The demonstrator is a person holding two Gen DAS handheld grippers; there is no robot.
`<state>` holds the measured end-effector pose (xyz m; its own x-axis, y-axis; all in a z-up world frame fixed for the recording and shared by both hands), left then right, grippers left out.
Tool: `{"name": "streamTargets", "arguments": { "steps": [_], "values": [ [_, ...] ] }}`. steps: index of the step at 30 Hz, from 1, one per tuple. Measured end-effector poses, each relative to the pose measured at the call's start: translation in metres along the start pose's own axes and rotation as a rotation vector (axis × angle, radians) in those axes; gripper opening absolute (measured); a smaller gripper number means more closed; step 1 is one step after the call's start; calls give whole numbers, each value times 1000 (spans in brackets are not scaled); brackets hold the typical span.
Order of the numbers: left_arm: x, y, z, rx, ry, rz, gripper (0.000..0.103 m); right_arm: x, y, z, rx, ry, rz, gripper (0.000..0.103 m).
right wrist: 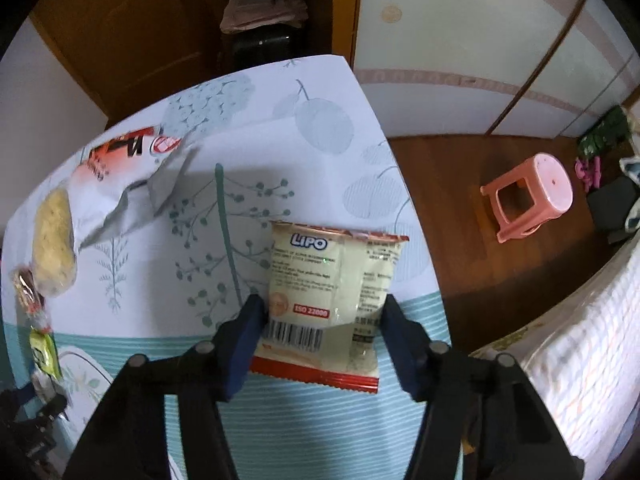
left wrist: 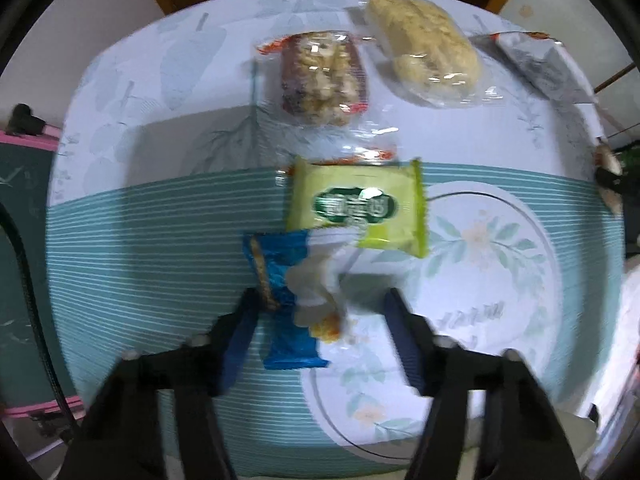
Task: Organize snacks
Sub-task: 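Grasp the blue wafer packet with left gripper while right grasps the white LIPO bag, then carry both packets over the white tray and open both grippers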
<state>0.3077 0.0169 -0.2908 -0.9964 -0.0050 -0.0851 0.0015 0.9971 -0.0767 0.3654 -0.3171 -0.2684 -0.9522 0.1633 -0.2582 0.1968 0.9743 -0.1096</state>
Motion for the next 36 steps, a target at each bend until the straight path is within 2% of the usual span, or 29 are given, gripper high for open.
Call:
{"name": "streamTargets", "arguments": {
  "steps": [1, 6, 9, 15, 22, 26, 32, 36],
  "values": [
    [1, 0, -2, 0, -3, 0, 30, 2, 1, -3, -3, -1, -6, 47],
    [10, -2, -7, -16, -10, 6, 29, 18, 8, -11, 0, -7, -52, 47],
    [15, -3, -15, -12, -37, -10, 28, 32, 12, -22, -52, -18, -68, 47],
    [40, -13, -77, 8, -166, 27, 28, 60, 18, -75, -166, -97, -98, 47],
    [84, -27, -166, 40, -327, 87, 28, 101, 25, -161, -269, -233, -118, 47],
    [120, -29, -215, 75, -440, 119, 28, 142, 29, -217, -354, -362, -121, 47],
    [167, -31, -260, 121, -555, 159, 28, 213, 47, -281, -473, -501, -158, 47],
    [203, -32, -285, 139, -644, 173, 28, 247, 51, -309, -529, -570, -154, 47]
  ]
}}
Point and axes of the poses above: each gripper's, at about its wrist camera, not at the fingertips, and z roughly the way its jaws point, y to its left, x to its underside, the point moved 4 cm from there along z, roughly the way its jaws point, and after that the axes turned 4 degrees about x, right-handed, at the moved point
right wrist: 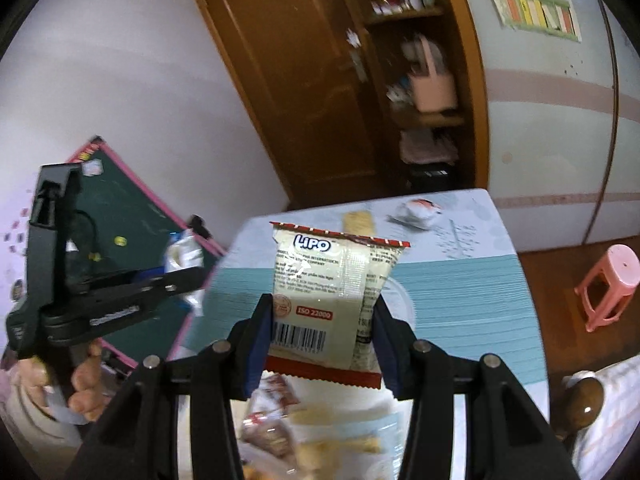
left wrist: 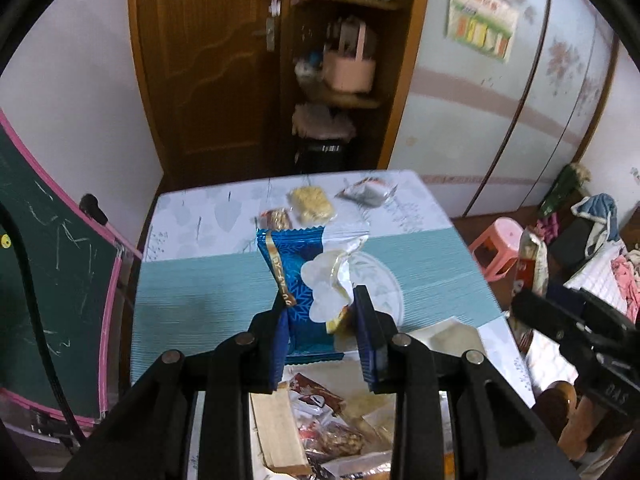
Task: Organize snacks
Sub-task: 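Carry both packets over the white tray and open both grippers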
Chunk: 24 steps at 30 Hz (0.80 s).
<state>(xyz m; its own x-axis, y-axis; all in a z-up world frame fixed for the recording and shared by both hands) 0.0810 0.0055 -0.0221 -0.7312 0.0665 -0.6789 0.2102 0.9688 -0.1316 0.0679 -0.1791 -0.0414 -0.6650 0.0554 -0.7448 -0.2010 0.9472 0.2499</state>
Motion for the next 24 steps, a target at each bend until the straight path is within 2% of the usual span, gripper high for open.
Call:
{"name": "streamTargets", "arguments": {
  "steps": [5, 12, 15, 19, 24],
  "values": [
    [22, -4, -32, 9, -61, 2, 28, 11, 16, -31, 7, -69, -16, 47],
    [63, 0, -30, 18, -37, -42, 28, 38, 24, -39, 53, -78, -36, 47],
    [79, 0, -26, 4, -39, -55, 28, 51, 27, -38, 68, -67, -29, 47],
    [98, 1, -18, -58, -58, -46, 28, 65, 31, -37, 111, -55, -56, 47],
    [123, 1, -6, -96, -29, -35, 28, 83, 32, -27, 122, -13, -55, 47]
  ]
}}
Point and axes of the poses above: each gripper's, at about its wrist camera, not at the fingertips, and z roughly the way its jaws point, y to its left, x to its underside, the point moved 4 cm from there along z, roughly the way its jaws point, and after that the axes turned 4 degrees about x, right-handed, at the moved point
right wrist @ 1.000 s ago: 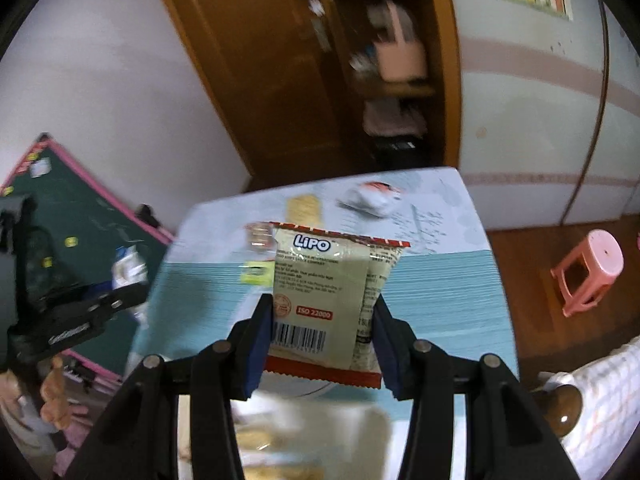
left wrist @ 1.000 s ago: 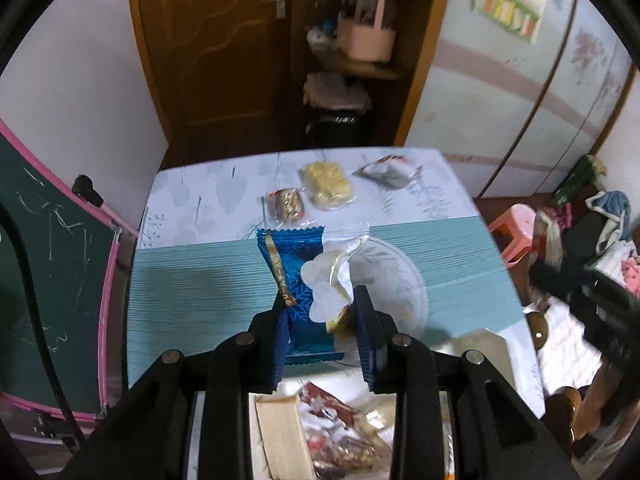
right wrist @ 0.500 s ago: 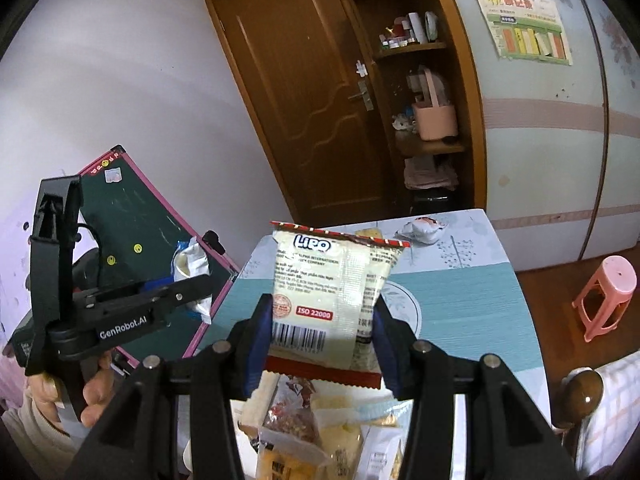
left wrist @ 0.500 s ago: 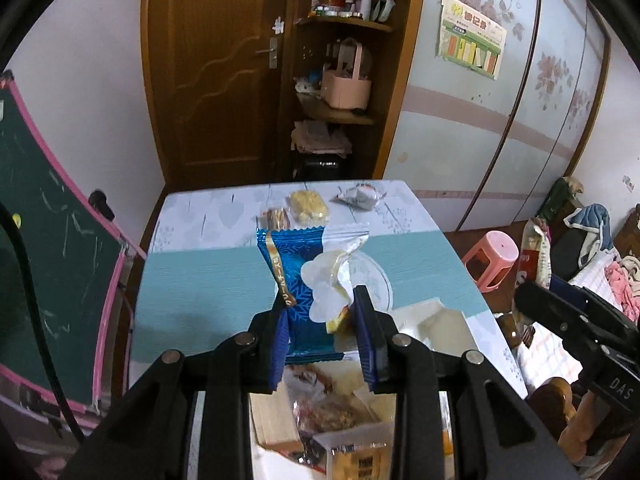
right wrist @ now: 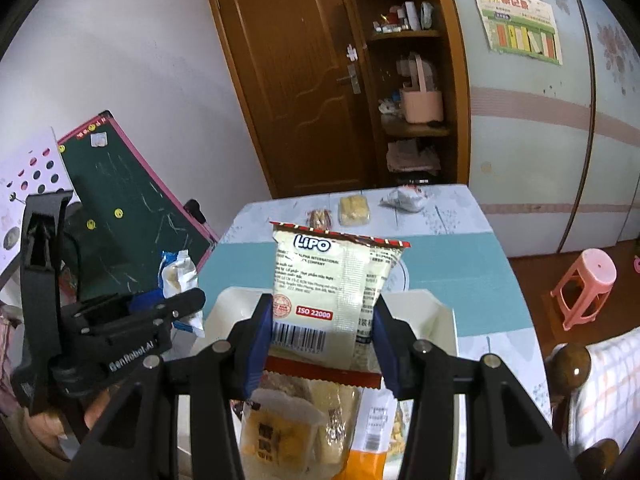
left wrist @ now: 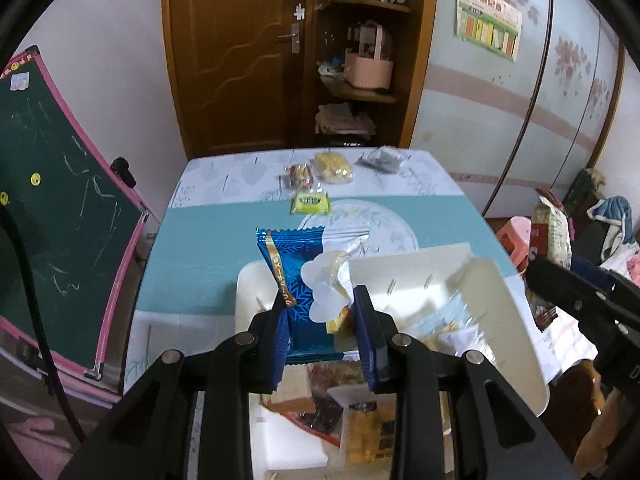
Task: Organize snacks
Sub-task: 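Carry both packets over the white tray and open both grippers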
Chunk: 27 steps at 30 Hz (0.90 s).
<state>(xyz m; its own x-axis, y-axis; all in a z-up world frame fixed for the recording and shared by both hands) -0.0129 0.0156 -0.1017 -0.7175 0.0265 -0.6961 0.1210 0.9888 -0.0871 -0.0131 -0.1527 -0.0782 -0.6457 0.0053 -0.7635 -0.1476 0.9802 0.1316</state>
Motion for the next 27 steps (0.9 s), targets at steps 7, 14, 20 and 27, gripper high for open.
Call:
{"name": "streamTargets", "arguments": {
  "steps": [7, 14, 20, 27],
  "values": [
    [19, 6, 16, -33, 30, -12, 28, 25, 11, 20, 28, 69, -46, 47],
    [28, 5, 29, -47, 70, -12, 28, 43, 15, 38, 30, 137, -35, 47],
    [33, 2, 34, -58, 86, 0, 29, 52, 15, 48, 45, 174, -36, 47],
    [37, 3, 42, -65, 117, -4, 29, 56, 16, 54, 49, 202, -39, 48]
  ]
}}
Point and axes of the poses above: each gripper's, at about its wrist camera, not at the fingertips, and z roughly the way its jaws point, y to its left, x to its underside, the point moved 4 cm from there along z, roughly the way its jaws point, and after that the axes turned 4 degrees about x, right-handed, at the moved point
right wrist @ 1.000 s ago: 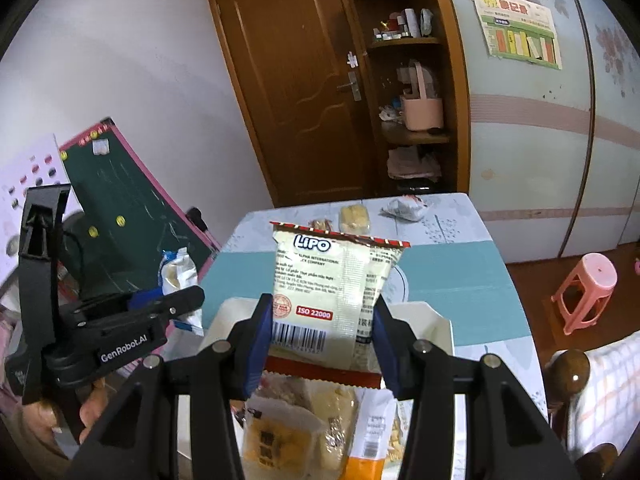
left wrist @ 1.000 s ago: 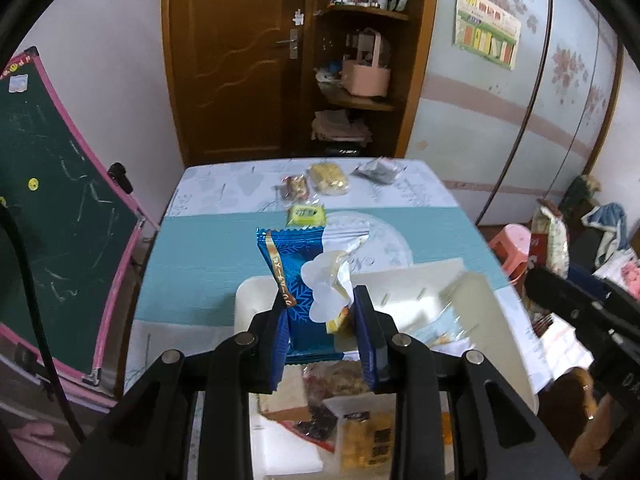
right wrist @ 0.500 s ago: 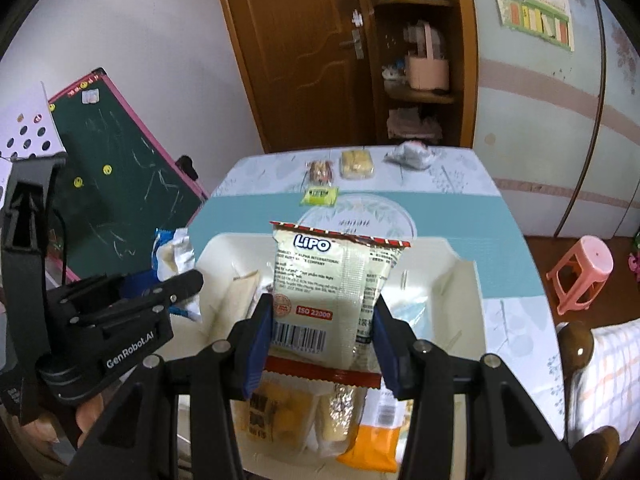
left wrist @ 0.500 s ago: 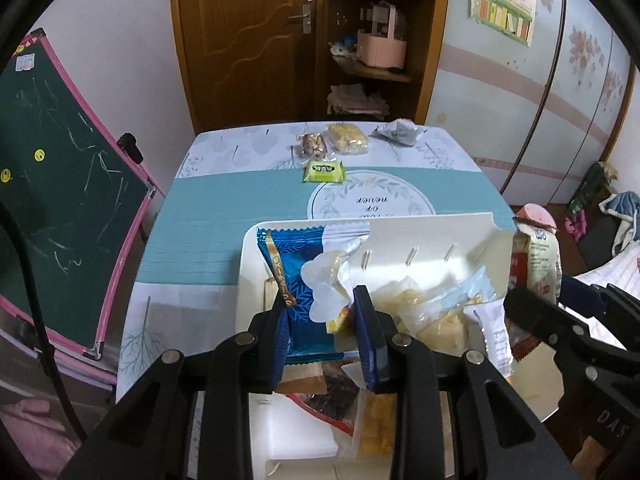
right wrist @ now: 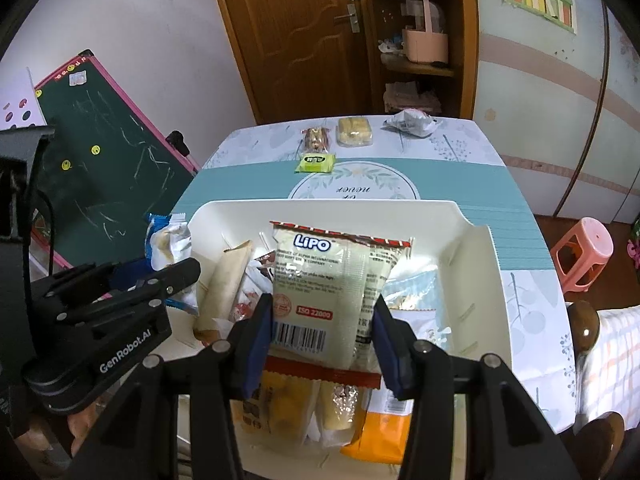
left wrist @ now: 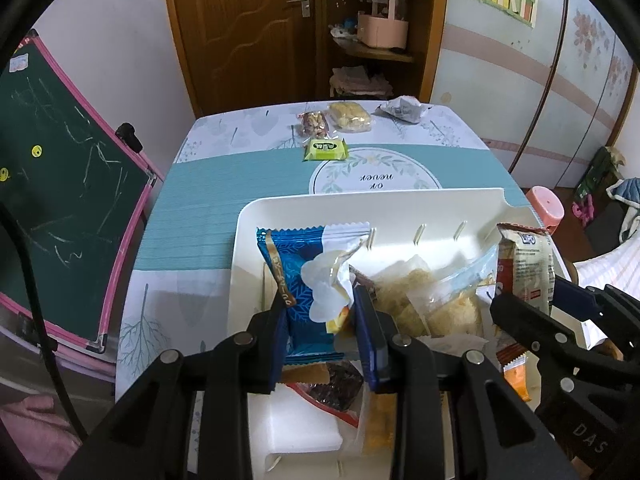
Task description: Organize snacks
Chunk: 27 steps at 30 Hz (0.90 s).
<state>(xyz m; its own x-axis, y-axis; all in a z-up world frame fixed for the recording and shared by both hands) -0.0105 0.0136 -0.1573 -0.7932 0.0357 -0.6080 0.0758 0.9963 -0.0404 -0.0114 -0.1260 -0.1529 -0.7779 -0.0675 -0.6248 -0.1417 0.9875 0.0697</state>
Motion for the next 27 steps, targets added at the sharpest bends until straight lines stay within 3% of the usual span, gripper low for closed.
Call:
{"name": "streamTargets", "arguments": {
  "steps": [3, 5, 6, 7, 9, 13, 27],
  "values": [
    [0, 1, 2, -4, 7, -4, 30, 1, -1, 3, 0, 10, 9, 48],
    [0, 3, 1, -15, 5, -12, 38, 0, -2, 5, -2, 19, 11, 48],
    [-1, 3, 1, -21, 3, -16, 52, 0, -2, 6, -3, 23, 12, 48],
    [-1, 3, 0, -27, 1, -20, 74, 0, -1, 7, -8, 30, 11, 49],
    [-1, 7, -3, -52, -18, -38, 87, 2, 1, 12, -13, 50, 10, 53],
    [-2, 12, -5, -59, -26, -54, 87, 3, -1, 14, -5, 57, 21, 66],
    [1, 14, 1, -49, 2, -65, 87, 4, 0, 11, -25, 47, 20, 66]
  ]
}}
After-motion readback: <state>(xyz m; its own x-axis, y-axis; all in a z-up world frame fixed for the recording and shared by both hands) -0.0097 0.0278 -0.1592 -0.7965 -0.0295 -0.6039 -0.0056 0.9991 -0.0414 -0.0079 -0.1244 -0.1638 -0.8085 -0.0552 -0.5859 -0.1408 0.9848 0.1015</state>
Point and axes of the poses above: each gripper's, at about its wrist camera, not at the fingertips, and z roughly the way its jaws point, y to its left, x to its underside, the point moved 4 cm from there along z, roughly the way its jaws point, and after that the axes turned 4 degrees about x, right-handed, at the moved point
